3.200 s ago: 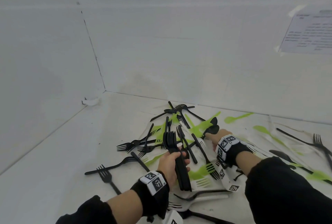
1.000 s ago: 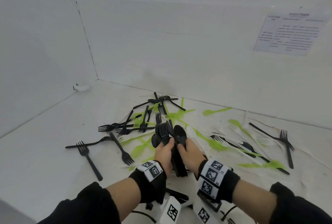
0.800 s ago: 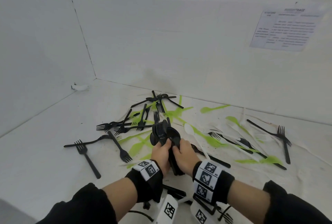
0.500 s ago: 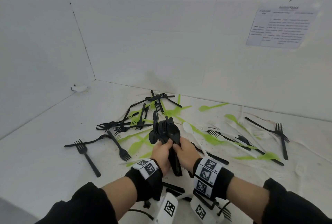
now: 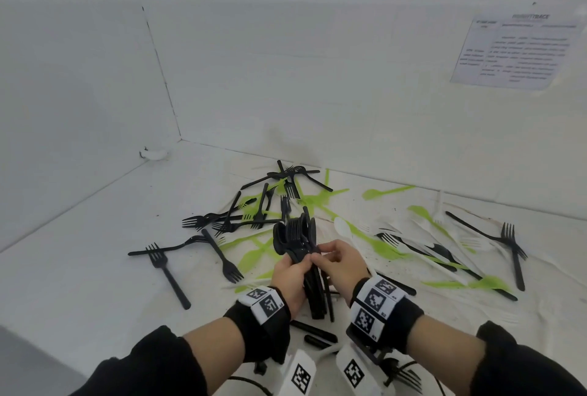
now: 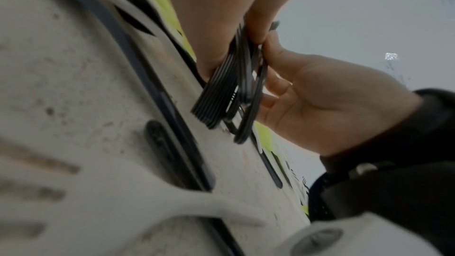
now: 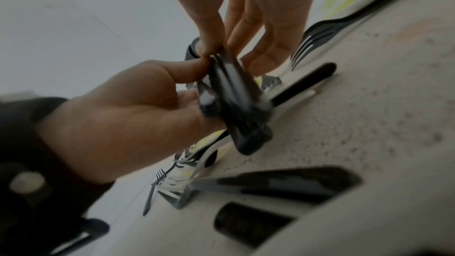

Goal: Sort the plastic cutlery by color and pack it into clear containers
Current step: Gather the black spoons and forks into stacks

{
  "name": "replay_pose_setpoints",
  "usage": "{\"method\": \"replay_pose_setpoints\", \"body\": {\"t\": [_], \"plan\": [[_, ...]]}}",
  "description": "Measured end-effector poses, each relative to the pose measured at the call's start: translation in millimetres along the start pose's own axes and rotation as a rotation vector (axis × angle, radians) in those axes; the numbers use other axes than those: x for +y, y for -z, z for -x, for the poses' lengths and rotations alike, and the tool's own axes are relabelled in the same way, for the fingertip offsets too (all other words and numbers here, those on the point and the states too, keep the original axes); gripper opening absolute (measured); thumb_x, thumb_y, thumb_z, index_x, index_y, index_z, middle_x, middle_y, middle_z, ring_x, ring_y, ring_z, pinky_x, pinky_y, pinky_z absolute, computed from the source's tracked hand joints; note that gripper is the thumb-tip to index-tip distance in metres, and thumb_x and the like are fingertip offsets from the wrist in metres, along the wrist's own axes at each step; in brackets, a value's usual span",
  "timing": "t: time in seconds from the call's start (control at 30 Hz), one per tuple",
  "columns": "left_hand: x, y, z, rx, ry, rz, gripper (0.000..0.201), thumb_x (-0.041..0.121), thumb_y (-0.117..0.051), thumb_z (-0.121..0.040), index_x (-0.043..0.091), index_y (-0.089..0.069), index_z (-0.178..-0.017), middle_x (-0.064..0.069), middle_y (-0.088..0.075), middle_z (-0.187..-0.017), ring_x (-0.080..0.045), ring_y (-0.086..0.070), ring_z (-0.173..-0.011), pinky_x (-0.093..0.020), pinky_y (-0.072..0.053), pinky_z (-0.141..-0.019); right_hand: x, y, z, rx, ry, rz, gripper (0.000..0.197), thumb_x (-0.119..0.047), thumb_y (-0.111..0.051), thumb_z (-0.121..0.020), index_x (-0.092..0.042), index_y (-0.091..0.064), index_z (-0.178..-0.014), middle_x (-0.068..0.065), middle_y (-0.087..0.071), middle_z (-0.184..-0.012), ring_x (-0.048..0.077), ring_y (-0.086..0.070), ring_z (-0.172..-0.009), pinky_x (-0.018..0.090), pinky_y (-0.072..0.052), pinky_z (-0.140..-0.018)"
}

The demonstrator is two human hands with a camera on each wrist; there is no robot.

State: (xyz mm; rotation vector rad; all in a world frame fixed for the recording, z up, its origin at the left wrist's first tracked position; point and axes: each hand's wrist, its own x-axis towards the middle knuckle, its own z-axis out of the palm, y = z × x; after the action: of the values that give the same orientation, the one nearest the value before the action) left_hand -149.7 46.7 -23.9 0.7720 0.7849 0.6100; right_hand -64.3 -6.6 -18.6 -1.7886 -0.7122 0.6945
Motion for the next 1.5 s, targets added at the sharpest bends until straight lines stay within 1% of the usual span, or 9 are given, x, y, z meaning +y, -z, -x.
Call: {"method": "replay_pose_setpoints", "body": {"t": [0.23,0.4,0.67,0.77,0.87,1.0,1.1,1.33,1.5], "plan": [[14.6,11.8,0.9,0.027,0.045,0.067,0.023,0.008,-0.034,-0.101,-0.001,-0.048,-0.117,-0.022,-0.06,-0.1,-0.029,-0.061,-0.083,-0.032,-0.056,-0.048,-10.8,-16.8,0.4,-0.102,0.04,0.09,0.028,-0.011,-0.07,-0.077,-0.034,-0.055,-0.077,-0.004,-0.063,-0.074,0.023,-0.065,-0.086,0.044,-0.054,-0.086],[21.0,29.3,0.0,0.014,0.002,0.012,0.025,0.008,-0.035,-0.1,0.001,-0.052,-0.118,-0.018,-0.063,-0.103,-0.028,-0.061,-0.093,-0.042,-0.049,-0.089,-19.1,-35.6,1.8,-0.114,0.049,0.025,0.025,-0.007,-0.066,-0.08,-0.029,-0.055,-0.085,0.004,-0.067,-0.086,0.025,-0.066,-0.091,0.041,-0.054,-0.088],[43.3,53.3,-0.4,-0.072,0.046,0.005,0.031,0.014,-0.026,-0.103,0.007,-0.049,-0.122,-0.012,-0.063,-0.105,-0.019,-0.061,-0.092,-0.028,-0.049,-0.072,-25.1,-63.2,-4.4,-0.157,0.005,-0.004,0.025,-0.01,-0.065,-0.082,-0.029,-0.057,-0.095,0.009,-0.071,-0.097,0.021,-0.067,-0.096,0.043,-0.052,-0.092],[48.3,59.6,-1.7,-0.056,0.048,-0.001,0.036,0.016,-0.026,-0.103,0.001,-0.044,-0.131,-0.017,-0.059,-0.115,-0.022,-0.059,-0.097,-0.03,-0.049,-0.078,-30.3,-69.5,-7.4,-0.121,0.005,-0.03,0.024,-0.004,-0.063,-0.083,-0.011,-0.057,-0.105,0.008,-0.068,-0.094,0.02,-0.066,-0.089,0.034,-0.054,-0.085],[54.4,69.4,-6.2,-0.027,0.027,0.014,0.036,0.01,-0.026,-0.103,-0.001,-0.045,-0.131,-0.019,-0.062,-0.108,-0.025,-0.061,-0.092,-0.033,-0.05,-0.076,-34.0,-77.4,-5.9,-0.114,0.027,-0.001,0.024,-0.004,-0.061,-0.085,-0.017,-0.054,-0.104,0.001,-0.065,-0.088,0.016,-0.064,-0.084,0.025,-0.053,-0.076],[60.6,81.4,-8.5,-0.056,0.042,0.003,0.037,0.005,-0.025,-0.102,-0.004,-0.043,-0.132,-0.026,-0.056,-0.121,-0.029,-0.059,-0.097,-0.036,-0.048,-0.087,-34.8,-92.3,-8.5,-0.104,0.023,0.032,0.027,-0.007,-0.064,-0.083,-0.016,-0.056,-0.106,0.0,-0.066,-0.087,0.018,-0.065,-0.089,0.035,-0.053,-0.088],[66.0,90.5,-8.7,-0.096,0.075,0.046,0.037,0.007,-0.024,-0.102,-0.003,-0.043,-0.132,-0.023,-0.06,-0.111,-0.028,-0.06,-0.095,-0.036,-0.049,-0.083,-35.9,-102.7,-10.3,-0.129,0.001,-0.002,0.028,-0.011,-0.067,-0.081,-0.023,-0.053,-0.102,0.008,-0.071,-0.094,0.022,-0.067,-0.092,0.042,-0.053,-0.09],[77.4,106.1,-12.8,-0.151,0.137,0.09,0.036,0.011,-0.026,-0.101,0.003,-0.048,-0.129,-0.02,-0.06,-0.111,-0.028,-0.059,-0.096,-0.037,-0.048,-0.079,-42.8,-111.3,-11.9,-0.158,-0.038,-0.117,0.034,0.001,-0.066,-0.08,-0.013,-0.05,-0.107,0.013,-0.069,-0.089,0.025,-0.067,-0.081,0.04,-0.055,-0.083],[71.5,105.7,-18.0,-0.085,0.13,0.135,0.032,0.013,-0.025,-0.102,0.004,-0.054,-0.115,-0.017,-0.062,-0.099,-0.028,-0.059,-0.09,-0.037,-0.046,-0.084,-39.5,-122.0,-7.0,-0.107,-0.035,-0.105,0.031,-0.003,-0.064,-0.082,-0.013,-0.052,-0.109,0.013,-0.071,-0.098,0.024,-0.068,-0.093,0.04,-0.053,-0.089]]}}
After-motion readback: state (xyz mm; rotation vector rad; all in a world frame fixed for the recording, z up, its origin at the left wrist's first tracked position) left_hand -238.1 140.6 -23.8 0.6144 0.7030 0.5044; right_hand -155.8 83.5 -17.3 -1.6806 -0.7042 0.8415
